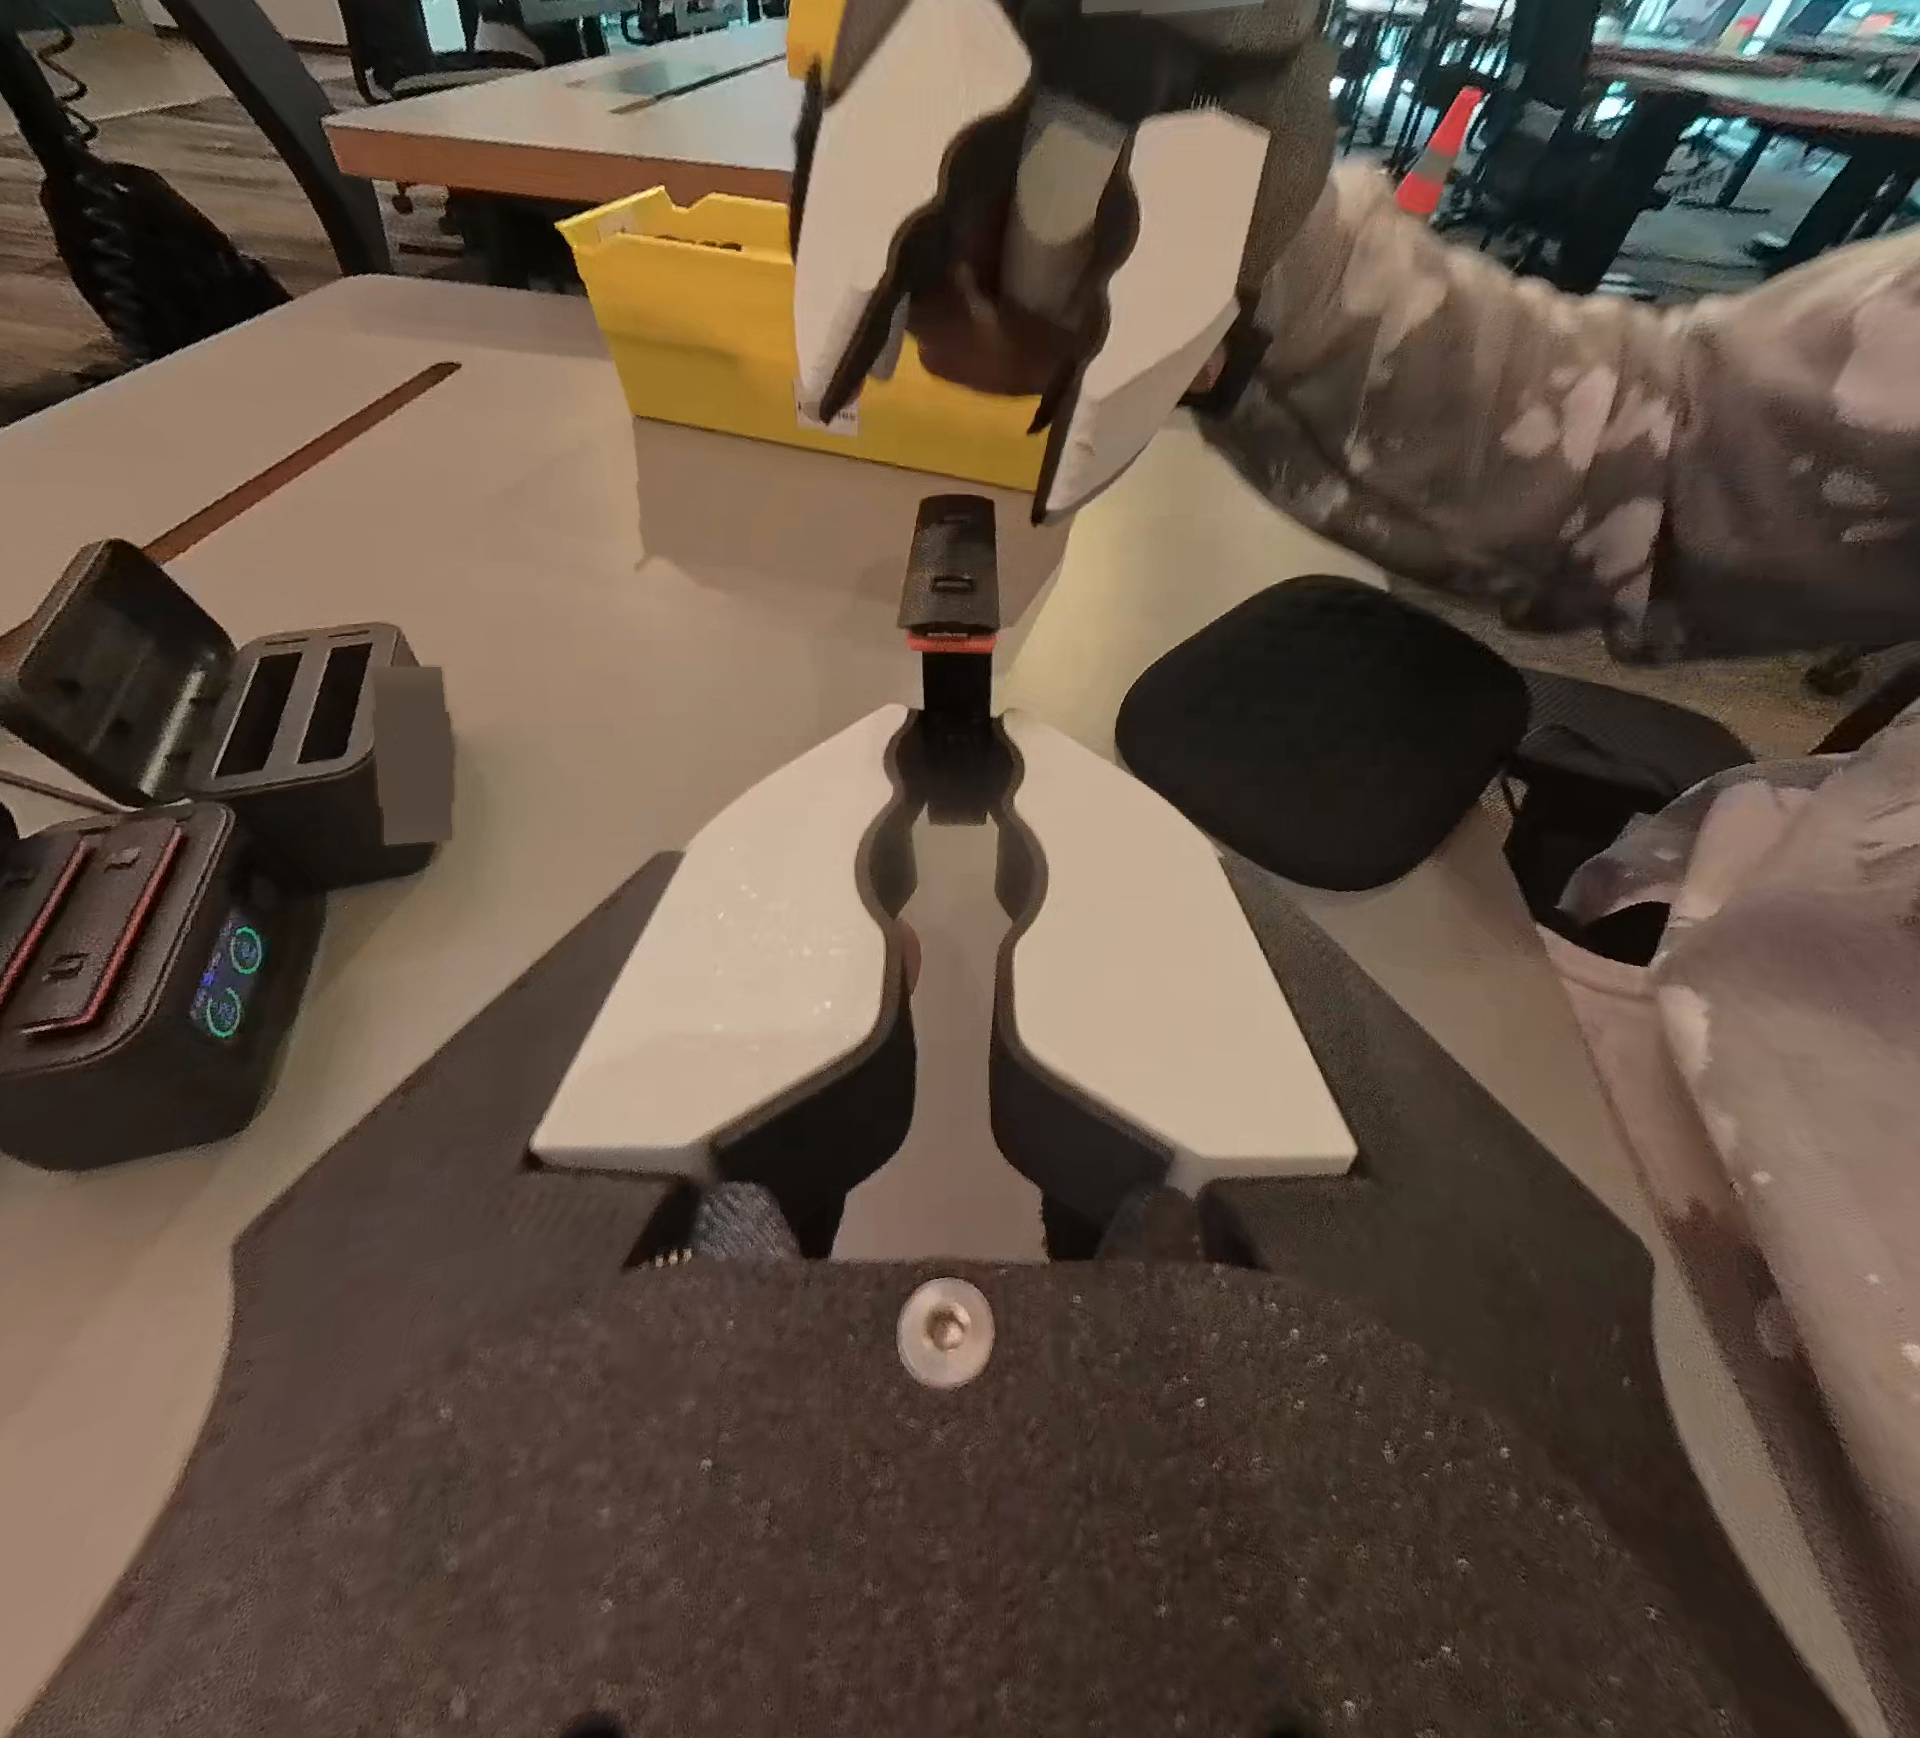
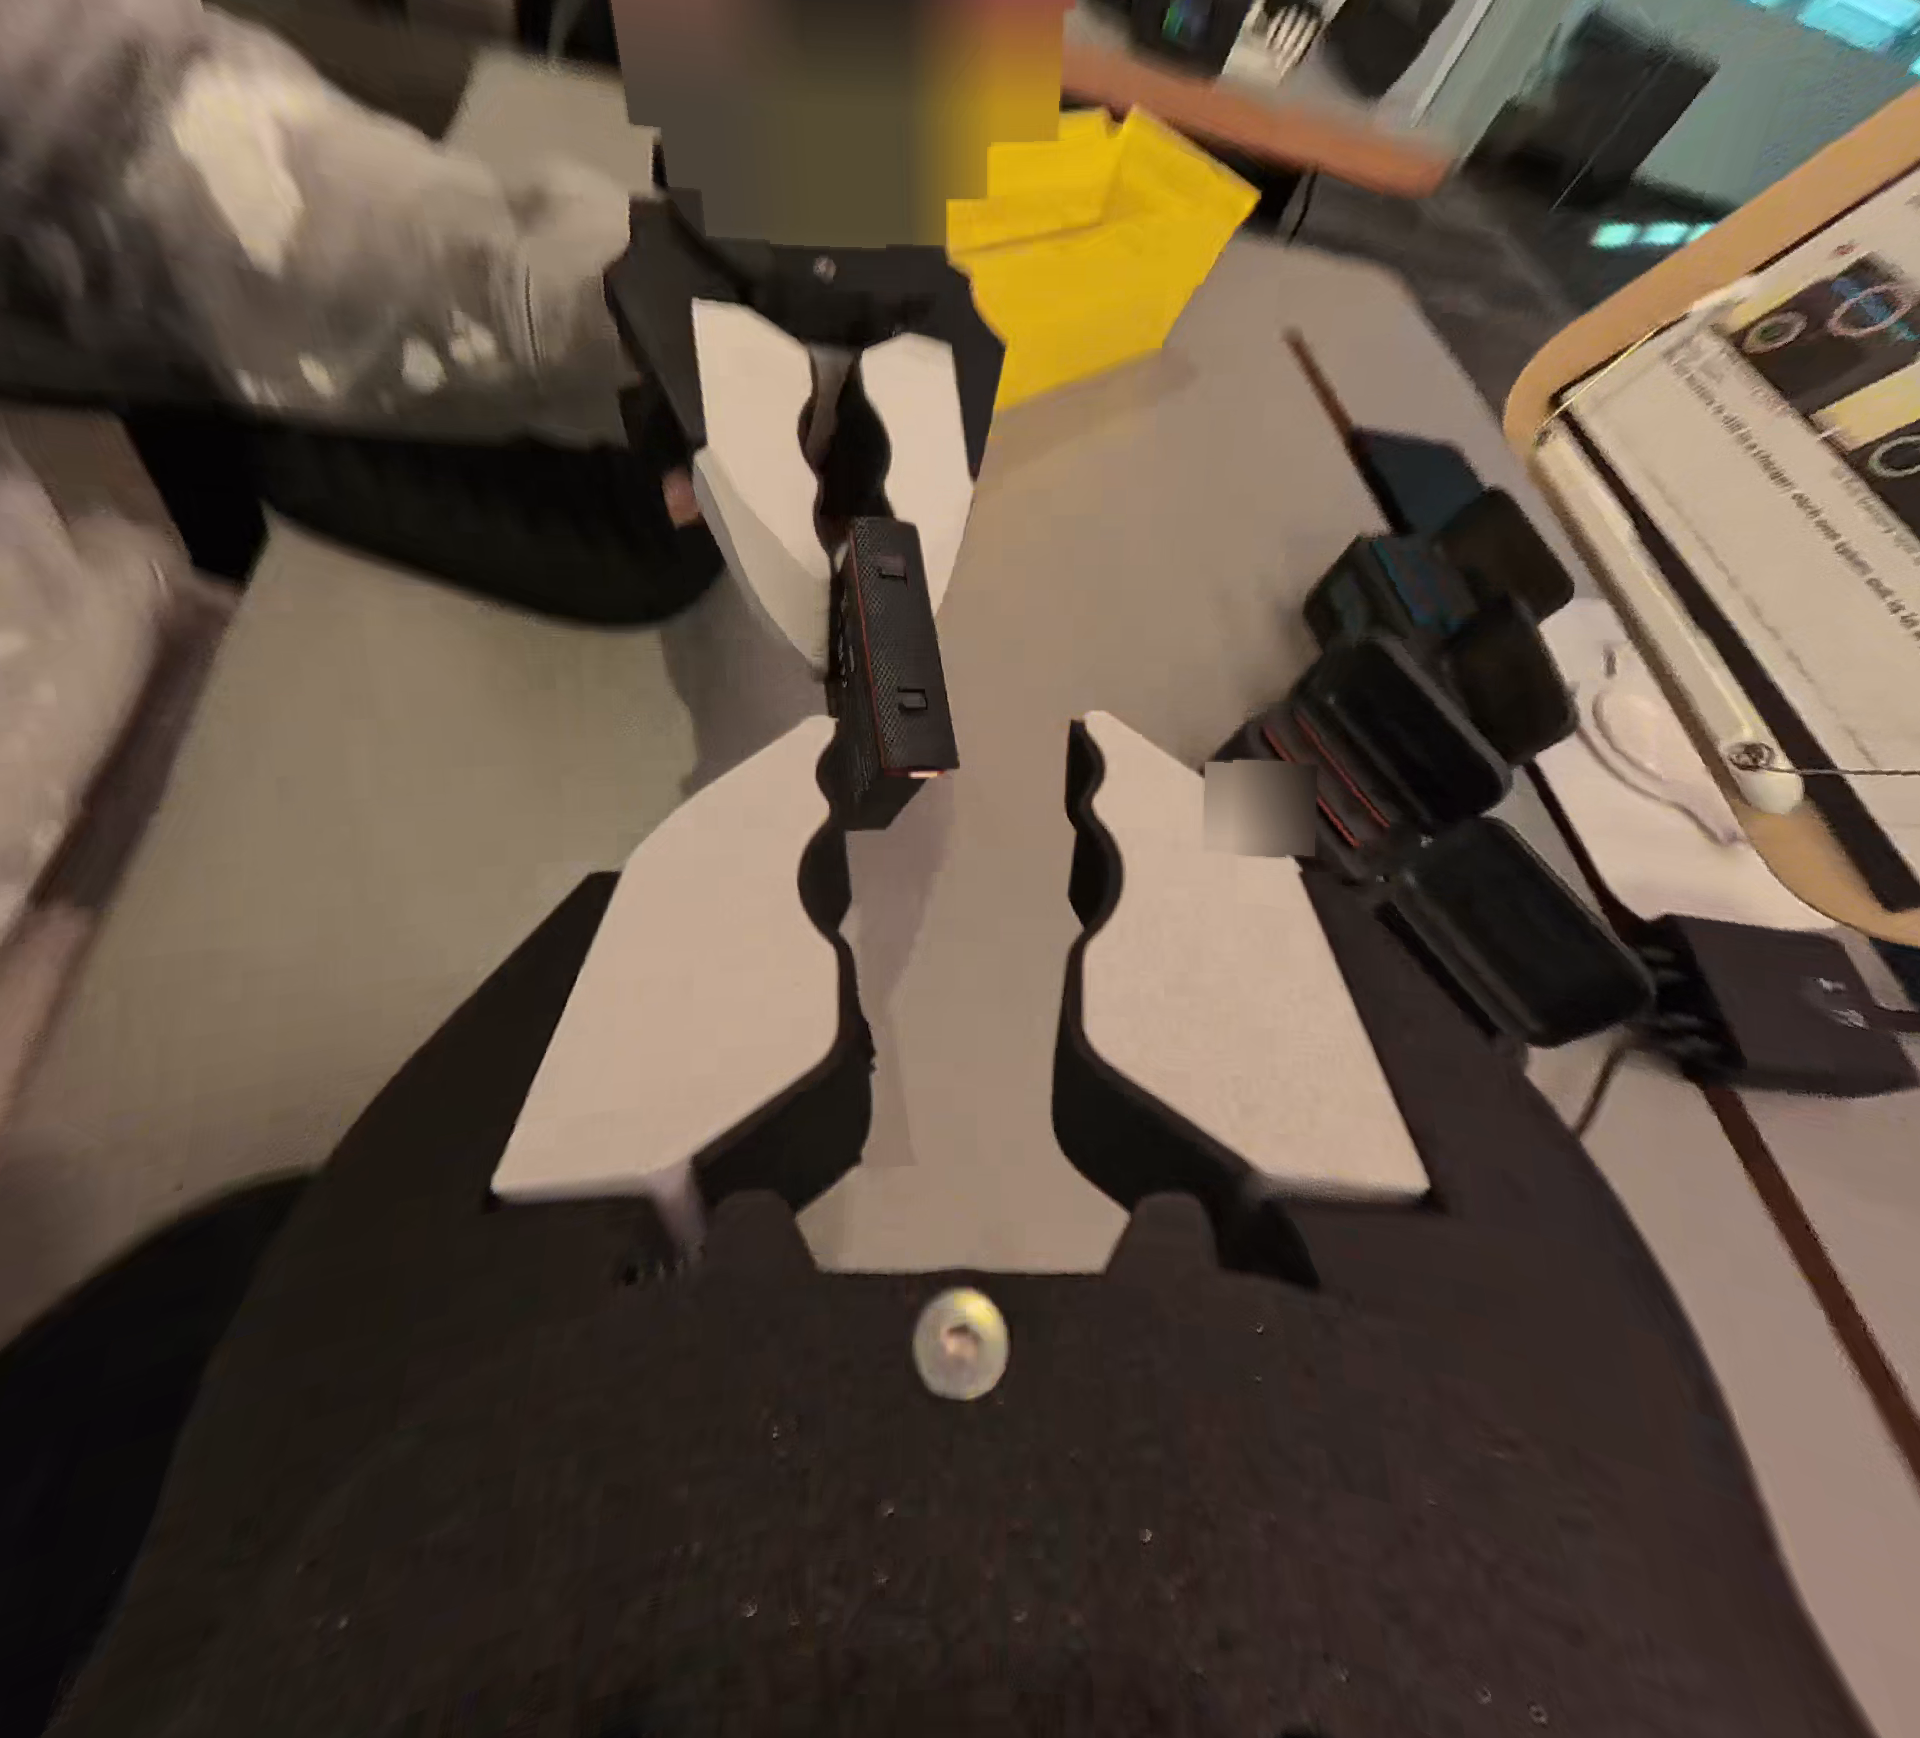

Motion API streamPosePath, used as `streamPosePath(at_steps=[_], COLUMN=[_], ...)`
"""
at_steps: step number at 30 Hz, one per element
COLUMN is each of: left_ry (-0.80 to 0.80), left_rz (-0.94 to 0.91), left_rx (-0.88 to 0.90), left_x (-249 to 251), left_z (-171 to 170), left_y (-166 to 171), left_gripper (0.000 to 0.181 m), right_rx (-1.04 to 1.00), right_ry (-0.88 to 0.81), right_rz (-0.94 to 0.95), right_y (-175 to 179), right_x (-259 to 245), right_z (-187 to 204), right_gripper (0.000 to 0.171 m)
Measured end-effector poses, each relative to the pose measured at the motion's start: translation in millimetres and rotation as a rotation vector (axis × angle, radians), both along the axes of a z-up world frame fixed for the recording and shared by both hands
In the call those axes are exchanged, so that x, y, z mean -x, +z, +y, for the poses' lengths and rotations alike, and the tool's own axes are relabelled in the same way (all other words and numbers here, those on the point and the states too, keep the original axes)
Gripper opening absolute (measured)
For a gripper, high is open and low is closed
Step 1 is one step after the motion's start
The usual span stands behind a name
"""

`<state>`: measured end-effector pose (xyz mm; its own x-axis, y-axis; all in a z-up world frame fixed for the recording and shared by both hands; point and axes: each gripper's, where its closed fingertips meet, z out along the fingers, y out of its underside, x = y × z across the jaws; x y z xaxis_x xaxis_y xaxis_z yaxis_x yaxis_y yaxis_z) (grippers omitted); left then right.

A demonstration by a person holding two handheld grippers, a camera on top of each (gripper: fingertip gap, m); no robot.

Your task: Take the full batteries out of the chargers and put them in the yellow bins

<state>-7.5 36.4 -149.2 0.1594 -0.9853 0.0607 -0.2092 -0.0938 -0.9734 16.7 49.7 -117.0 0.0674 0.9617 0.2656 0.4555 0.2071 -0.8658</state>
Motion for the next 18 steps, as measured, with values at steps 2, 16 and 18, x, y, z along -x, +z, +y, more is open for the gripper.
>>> streamPosePath(at_steps=[2, 16, 18], left_ry=[0.012, 0.227, 0.267], left_rz=[0.039, 0.016, -0.010], left_rx=[-0.022, -0.109, -0.107], left_x=[-2.4, 0.7, 6.7], left_z=[1.0, 31.9, 39.9], left_y=[-6.5, -7.8, -6.3], left_gripper=[0.011, 0.028, 0.027], right_rx=[-0.010, -0.090, -0.127], right_ry=[0.036, 0.185, 0.161], right_rz=[-0.123, -0.603, -0.620], right_y=[-3.4, -24.2, -14.8], right_x=[3.1, 10.5, 7.2], right_z=[-2.5, 29.3, 56.0], right_gripper=[0.040, 0.014, 0.014])
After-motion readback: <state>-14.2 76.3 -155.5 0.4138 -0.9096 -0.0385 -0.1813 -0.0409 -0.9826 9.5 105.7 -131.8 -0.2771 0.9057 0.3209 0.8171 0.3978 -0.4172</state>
